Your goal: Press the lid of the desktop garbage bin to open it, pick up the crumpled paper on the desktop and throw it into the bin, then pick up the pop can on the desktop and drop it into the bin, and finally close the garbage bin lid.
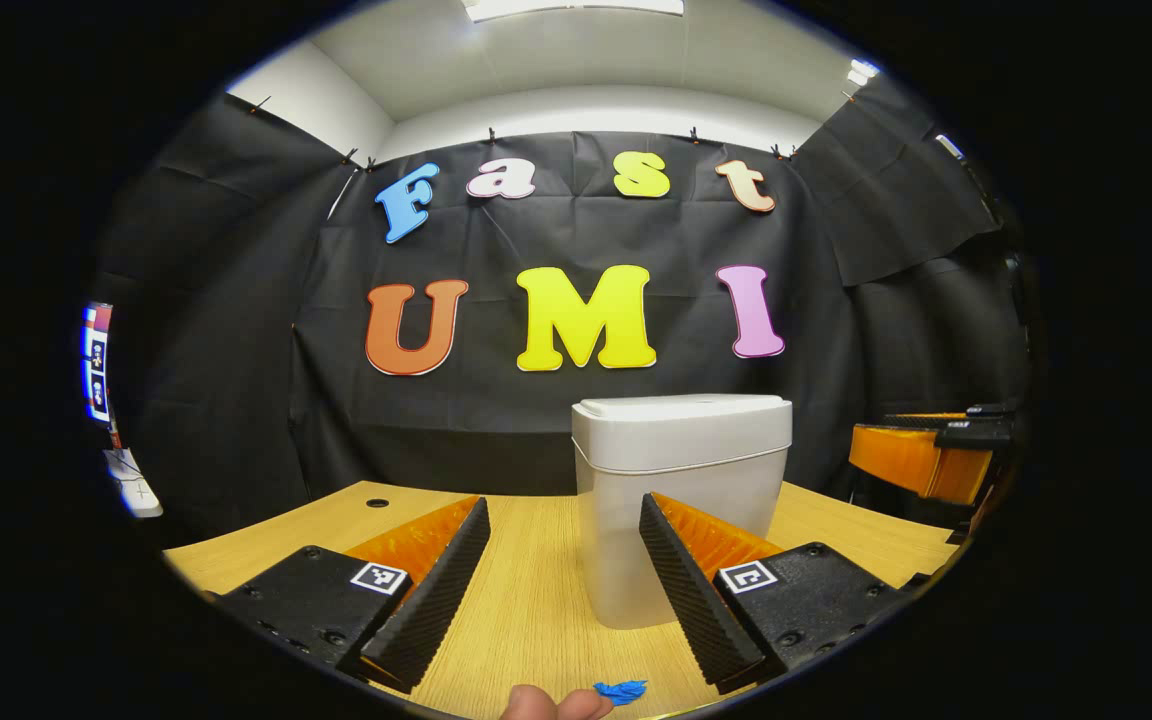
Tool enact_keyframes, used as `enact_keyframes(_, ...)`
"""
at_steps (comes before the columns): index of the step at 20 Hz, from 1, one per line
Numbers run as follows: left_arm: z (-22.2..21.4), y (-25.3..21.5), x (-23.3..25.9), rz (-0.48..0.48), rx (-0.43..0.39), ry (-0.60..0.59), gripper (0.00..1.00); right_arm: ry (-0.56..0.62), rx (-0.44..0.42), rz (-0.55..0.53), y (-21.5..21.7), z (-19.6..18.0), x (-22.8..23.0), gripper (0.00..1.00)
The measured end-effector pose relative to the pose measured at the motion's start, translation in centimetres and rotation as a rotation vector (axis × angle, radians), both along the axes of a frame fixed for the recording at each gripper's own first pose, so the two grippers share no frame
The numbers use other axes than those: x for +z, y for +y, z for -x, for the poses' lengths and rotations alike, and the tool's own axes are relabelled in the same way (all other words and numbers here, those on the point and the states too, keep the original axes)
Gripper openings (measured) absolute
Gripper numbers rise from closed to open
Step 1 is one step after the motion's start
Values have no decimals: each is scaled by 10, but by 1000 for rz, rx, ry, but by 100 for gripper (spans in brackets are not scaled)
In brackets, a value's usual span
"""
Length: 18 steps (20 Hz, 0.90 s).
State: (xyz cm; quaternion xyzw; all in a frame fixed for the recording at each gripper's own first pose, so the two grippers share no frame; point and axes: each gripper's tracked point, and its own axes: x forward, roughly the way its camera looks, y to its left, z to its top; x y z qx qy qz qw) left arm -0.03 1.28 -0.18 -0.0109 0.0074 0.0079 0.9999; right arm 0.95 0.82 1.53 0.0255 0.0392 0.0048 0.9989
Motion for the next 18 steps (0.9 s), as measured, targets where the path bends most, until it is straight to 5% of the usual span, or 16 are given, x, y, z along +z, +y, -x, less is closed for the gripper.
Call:
enact_keyframes(1,0,1,0,3,2,-1,97,6,0,-5,1,-7,6,52)
enact_keyframes(3,0,5,-1,7,6,1,97,22,41,-21,10,-19,16,14)
enact_keyframes(5,-1,9,-2,8,14,5,97,43,75,-25,17,-33,21,7)
enact_keyframes(12,-6,16,-11,14,21,29,98,48,116,31,43,-91,50,0)
enact_keyframes(18,-7,24,-10,5,32,27,98,148,157,48,65,-131,30,0)
